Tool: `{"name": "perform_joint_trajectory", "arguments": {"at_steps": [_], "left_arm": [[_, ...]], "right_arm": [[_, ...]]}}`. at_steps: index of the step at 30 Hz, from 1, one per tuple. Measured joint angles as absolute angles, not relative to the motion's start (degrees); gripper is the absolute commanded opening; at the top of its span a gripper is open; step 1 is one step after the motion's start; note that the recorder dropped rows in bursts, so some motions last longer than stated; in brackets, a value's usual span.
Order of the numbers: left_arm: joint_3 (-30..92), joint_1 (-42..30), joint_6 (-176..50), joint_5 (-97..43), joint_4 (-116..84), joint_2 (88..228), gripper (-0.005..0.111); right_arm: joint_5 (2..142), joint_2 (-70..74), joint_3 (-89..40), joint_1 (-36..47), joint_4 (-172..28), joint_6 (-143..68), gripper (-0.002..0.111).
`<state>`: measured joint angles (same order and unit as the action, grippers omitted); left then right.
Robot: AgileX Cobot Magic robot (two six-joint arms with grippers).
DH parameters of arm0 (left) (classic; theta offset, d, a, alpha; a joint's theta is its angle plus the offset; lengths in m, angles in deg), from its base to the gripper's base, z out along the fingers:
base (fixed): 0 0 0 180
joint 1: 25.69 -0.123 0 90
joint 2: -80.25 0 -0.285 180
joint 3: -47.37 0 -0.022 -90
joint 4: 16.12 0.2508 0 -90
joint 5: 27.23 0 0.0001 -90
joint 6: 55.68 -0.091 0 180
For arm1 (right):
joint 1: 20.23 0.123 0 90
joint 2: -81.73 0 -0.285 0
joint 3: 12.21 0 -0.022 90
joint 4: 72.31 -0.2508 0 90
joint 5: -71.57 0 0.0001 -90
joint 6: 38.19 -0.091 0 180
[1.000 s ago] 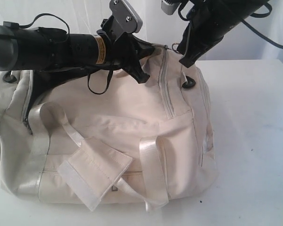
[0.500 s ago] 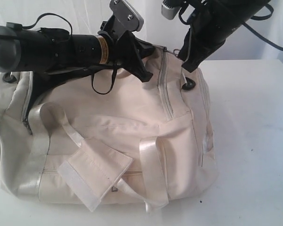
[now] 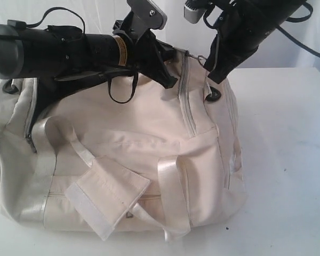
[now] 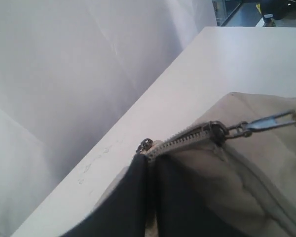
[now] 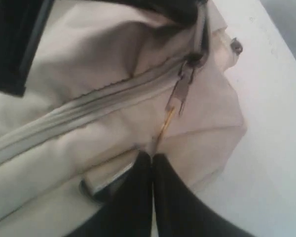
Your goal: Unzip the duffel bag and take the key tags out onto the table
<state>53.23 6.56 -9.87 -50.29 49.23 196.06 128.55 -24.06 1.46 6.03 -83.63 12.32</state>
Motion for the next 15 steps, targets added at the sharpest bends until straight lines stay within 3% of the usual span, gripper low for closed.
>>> {"name": "perform_joint_trajectory", "arguments": {"at_steps": [5, 15], "left_arm": [[53.7, 4.4, -9.8, -40.0, 46.3, 195.5, 0.000], [53.7, 4.3, -9.8, -39.0, 45.9, 195.4, 0.000]], "right_arm": [[140.2, -23.6, 1.2, 5.8, -80.2, 12.2, 0.000], [135.5, -23.5, 1.2, 5.7, -83.6, 11.9, 0.002]]}}
